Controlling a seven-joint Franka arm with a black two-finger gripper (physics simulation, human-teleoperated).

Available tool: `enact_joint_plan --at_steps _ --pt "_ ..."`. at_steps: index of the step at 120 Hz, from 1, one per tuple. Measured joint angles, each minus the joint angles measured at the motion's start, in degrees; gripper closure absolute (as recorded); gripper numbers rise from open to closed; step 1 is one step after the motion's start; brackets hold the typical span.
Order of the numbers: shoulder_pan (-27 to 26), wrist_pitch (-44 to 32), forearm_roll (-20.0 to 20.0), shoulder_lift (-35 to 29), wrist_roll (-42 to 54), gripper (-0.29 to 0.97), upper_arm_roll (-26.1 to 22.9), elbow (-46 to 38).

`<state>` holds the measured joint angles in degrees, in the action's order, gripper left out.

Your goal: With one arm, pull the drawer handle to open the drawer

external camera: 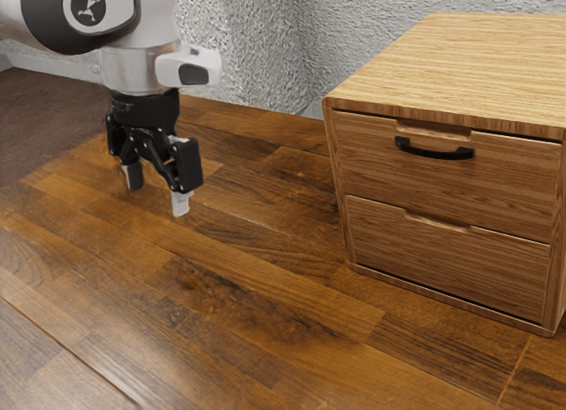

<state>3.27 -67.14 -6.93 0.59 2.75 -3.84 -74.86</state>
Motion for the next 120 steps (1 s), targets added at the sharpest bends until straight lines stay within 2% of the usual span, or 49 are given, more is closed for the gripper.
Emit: enact_joint_plan --at_steps 18,28,46,69,80,90,108,113,120 --pt "0.23 -7.50 1.06 -0.51 -2.23 0.00 -0.33 -0.08" --pt "0.79 -8.59 0.21 -1.79 -3.43 0.00 -1.14 -0.15" --pt "-1.35 -9.41 2.37 -4.22 -5.37 0.00 -1.08 -2.82" --pt "-6.92 -13.79 4.94 -16.60 -8.07 0.00 -1.49 -21.17" --pt "-10.13 -15.66 5.84 -18.82 -8.78 0.00 -1.33 -25.82" --pt "-10.99 -16.73 4.51 -19.11 -4.73 0.00 -1.47 -26.84" --pt "-11.29 -21.60 0.36 -17.91 8.13 0.00 -5.10 -26.90" --pt "-11.29 -24.06 0.35 -17.47 12.31 0.00 -5.59 -26.93" --pt "-11.29 -27.52 2.48 -16.79 18.54 0.00 -5.87 -26.74"
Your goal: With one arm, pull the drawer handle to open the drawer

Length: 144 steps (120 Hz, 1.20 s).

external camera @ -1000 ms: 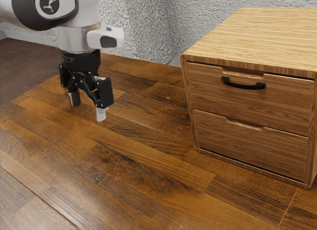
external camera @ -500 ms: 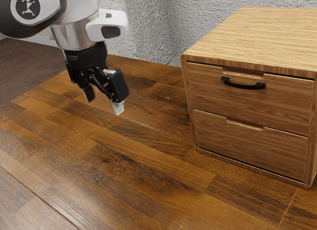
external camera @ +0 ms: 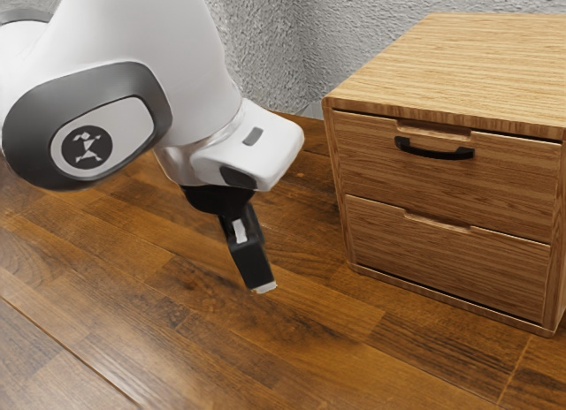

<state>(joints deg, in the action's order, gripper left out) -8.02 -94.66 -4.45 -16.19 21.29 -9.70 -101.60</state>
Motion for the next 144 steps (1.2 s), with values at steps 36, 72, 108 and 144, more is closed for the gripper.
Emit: enact_joint_plan --at_steps 36,72,108,144 --pt "-0.80 -12.19 1.79 8.39 27.37 0.00 -0.80 7.31" --pt "0.02 -18.58 0.06 18.58 45.01 0.00 -0.36 15.01" --pt "-0.74 -28.12 1.59 21.88 52.33 0.00 -0.63 15.52" --pt "-0.43 -29.84 2.03 22.84 53.53 0.00 -0.25 15.28"
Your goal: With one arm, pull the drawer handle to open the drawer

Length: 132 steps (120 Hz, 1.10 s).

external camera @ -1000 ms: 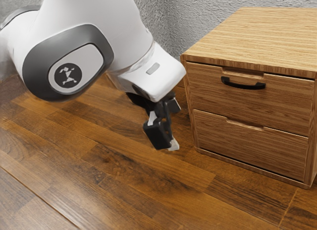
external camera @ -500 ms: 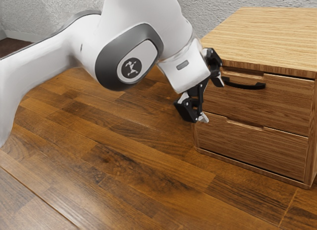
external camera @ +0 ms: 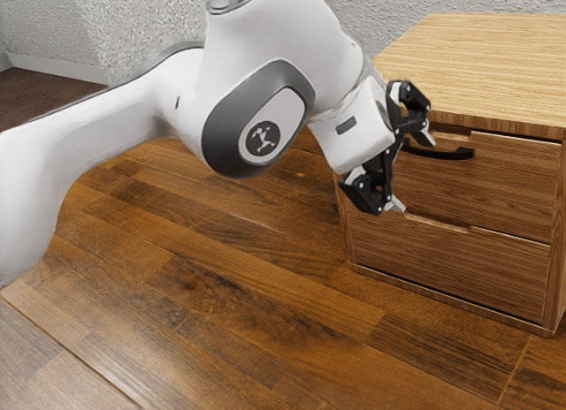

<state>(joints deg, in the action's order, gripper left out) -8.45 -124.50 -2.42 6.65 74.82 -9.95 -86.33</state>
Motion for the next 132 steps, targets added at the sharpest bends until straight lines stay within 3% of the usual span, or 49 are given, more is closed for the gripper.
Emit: enact_joint_plan --at_steps 16,31,41,104,132 --pt "-0.05 -0.10 -0.02 0.71 0.16 -0.03 0.02 0.02" --pt "-0.07 -0.09 0.01 0.94 0.27 -0.13 0.06 0.05" --pt "-0.02 -0.09 -0.05 0.90 0.33 0.01 0.25 0.21" --pt "0.12 0.38 -0.04 -0.70 0.19 0.04 0.53 -1.53" --pt "0.07 0.56 0.00 -2.50 -0.68 0.22 0.50 -2.99"
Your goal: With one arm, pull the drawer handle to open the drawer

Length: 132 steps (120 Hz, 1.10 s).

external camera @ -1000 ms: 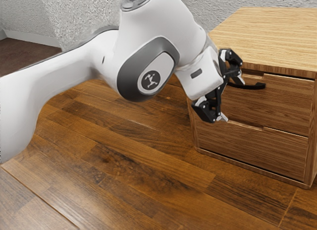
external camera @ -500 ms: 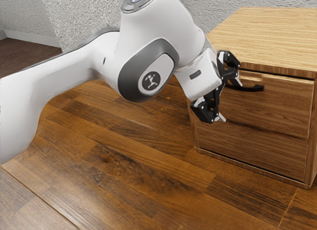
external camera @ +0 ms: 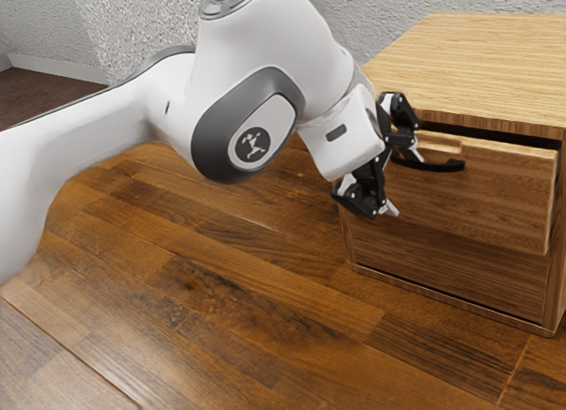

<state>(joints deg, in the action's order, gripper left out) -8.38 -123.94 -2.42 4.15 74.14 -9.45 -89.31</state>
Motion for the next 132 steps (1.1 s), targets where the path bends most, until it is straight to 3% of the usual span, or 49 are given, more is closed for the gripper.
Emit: enact_joint_plan --at_steps 30,77,132 --pt "0.18 0.02 -0.05 -1.95 -1.13 0.43 -0.14 -1.61" --pt "-0.25 -0.14 -0.09 -6.45 -2.57 0.51 -0.10 -6.42" --pt "0.11 -0.59 -0.07 -13.63 -4.59 0.51 -1.95 -14.48"
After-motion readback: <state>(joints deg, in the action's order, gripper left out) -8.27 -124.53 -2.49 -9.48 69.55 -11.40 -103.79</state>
